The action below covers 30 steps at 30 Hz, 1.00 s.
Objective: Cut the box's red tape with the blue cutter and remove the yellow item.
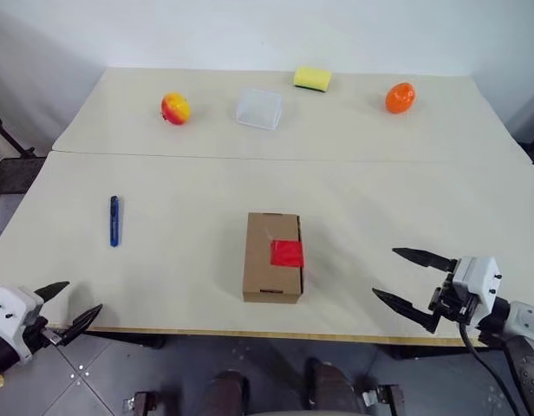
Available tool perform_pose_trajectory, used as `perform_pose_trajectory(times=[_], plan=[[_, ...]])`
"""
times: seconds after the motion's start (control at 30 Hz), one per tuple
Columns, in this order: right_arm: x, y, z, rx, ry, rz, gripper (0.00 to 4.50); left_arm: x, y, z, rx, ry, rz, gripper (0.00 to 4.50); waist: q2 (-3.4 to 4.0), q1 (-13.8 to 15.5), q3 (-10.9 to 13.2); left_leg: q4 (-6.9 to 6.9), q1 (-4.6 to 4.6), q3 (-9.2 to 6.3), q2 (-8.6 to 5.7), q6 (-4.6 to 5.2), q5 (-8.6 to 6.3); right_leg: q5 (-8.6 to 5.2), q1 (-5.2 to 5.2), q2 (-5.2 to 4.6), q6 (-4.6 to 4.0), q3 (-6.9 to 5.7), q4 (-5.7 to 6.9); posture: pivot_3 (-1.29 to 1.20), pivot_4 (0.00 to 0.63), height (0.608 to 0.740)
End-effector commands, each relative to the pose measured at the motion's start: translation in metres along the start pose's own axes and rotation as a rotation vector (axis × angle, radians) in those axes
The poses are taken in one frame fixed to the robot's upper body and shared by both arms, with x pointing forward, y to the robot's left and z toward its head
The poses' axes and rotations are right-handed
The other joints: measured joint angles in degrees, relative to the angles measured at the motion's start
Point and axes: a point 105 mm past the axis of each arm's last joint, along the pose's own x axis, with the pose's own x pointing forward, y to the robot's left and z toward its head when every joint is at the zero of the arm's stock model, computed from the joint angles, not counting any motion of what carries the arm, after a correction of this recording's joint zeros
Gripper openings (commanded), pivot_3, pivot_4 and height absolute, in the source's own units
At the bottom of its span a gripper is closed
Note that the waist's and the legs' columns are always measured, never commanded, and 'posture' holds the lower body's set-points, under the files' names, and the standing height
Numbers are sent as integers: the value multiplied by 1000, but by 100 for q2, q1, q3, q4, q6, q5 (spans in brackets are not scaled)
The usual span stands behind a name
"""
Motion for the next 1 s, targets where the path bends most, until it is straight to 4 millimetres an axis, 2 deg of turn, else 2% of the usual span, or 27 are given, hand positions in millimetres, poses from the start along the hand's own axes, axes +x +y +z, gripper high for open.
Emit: perform_pose_trajectory(times=[0.03,0.13,0.27,0.33,0.37,0.4,0.47,0.63,0.73,0.8,0.9,1.0], plan=[[4,1,12,-10,-41,6,4500,0,-2,7,-7,-33,-4,4388,0,0,0,0,0,1,0,1,-1,0,0,-1,0,-2,-1,0,150,740],[4,2,12,-6,-31,22,4500,6,-7,14,-92,-77,-42,4388,0,1,0,0,0,3,3,1,-10,0,0,-2,0,-21,-1,0,150,740],[11,2,17,-3,-33,43,4500,25,-14,39,-106,-159,-87,4388,0,21,0,8,-3,2,5,3,-13,0,1,-4,0,-35,0,0,150,740],[19,3,19,-28,-34,53,4078,38,-26,54,-85,-190,-153,3982,0,12,0,10,-2,2,6,2,-13,0,2,-4,0,-36,1,0,150,740],[27,1,18,-53,-20,53,3923,54,-38,67,-75,-219,-209,3822,1,9,0,10,-1,3,4,2,-13,0,2,-4,0,-36,2,0,150,740],[37,-2,17,-90,-8,36,3568,68,-50,78,-52,-238,-264,3496,3,11,1,10,1,4,1,1,-13,0,2,-4,0,-36,4,0,150,740],[52,-8,14,-101,2,-17,2860,87,-72,88,-10,-239,-353,2895,3,14,1,21,-2,12,-13,2,-10,3,1,-4,0,-35,8,0,150,740],[75,-9,6,-75,17,-50,1068,104,-111,93,28,-217,-523,1270,1,-62,-1,21,3,29,-9,-17,-18,6,-26,3,-5,-44,50,0,150,740],[100,0,1,7,26,26,13,118,-151,102,49,-214,-714,316,0,-114,-1,22,-10,52,-9,-14,-20,7,-48,4,-5,-45,56,0,150,740],[108,2,-2,41,52,57,13,122,-169,109,70,-233,-787,316,0,-128,-1,32,-12,64,-8,-12,-21,8,-48,1,-2,-49,49,0,150,740],[111,2,-1,37,71,98,13,129,-181,116,68,-253,-808,316,0,-122,-1,44,-14,63,-5,-10,-22,9,-48,0,-1,-51,56,0,150,740],[111,-1,-4,71,114,149,13,147,-206,130,42,-289,-845,316,5,-77,2,55,-17,63,-7,-8,-23,9,-45,0,-1,-52,56,0,150,740]])
